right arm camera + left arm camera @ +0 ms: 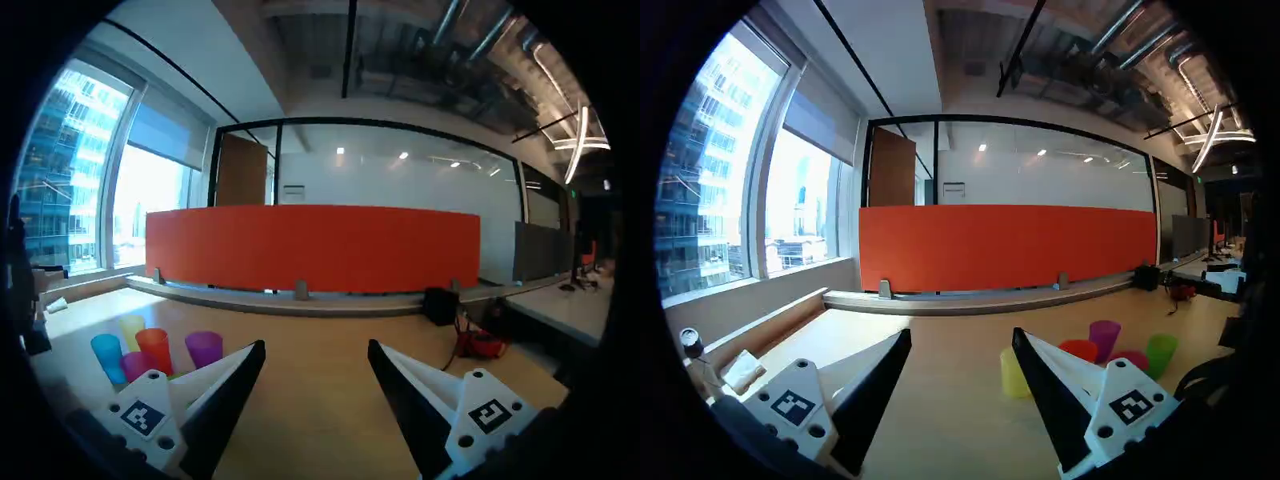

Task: Pour water

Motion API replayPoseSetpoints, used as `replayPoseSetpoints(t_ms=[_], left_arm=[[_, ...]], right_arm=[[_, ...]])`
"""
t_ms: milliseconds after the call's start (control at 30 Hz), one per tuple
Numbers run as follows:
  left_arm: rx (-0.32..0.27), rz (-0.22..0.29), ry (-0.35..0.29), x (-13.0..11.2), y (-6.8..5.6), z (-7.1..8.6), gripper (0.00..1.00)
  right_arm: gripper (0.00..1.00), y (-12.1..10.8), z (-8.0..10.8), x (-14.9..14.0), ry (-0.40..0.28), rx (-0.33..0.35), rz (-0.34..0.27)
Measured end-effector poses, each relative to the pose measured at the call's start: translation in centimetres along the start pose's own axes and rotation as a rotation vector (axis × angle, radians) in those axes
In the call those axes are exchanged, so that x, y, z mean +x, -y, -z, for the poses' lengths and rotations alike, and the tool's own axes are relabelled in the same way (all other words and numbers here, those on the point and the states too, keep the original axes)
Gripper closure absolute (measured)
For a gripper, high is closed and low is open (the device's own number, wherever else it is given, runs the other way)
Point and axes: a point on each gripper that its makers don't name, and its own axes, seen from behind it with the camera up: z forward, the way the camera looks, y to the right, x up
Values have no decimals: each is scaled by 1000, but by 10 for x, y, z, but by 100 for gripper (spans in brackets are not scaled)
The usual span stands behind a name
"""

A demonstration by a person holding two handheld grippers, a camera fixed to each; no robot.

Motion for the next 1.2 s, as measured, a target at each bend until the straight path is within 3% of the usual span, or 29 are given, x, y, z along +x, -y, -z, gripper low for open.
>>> replayPoseSetpoints(t_ms=[300, 700, 1000, 1200], left_arm=[[-12, -47, -26, 59, 9, -11, 6], [-46, -79, -49, 127, 10, -21, 6], [-95, -72, -32, 157, 6, -27, 6], [-157, -52, -16, 160, -4, -28, 6]], right_arm=[[1, 4, -7, 50, 3, 27, 4], [1, 22, -15, 124, -27, 95, 14], [1, 27, -19, 159, -34, 120, 16], [1, 33, -19, 161, -35, 151, 24]])
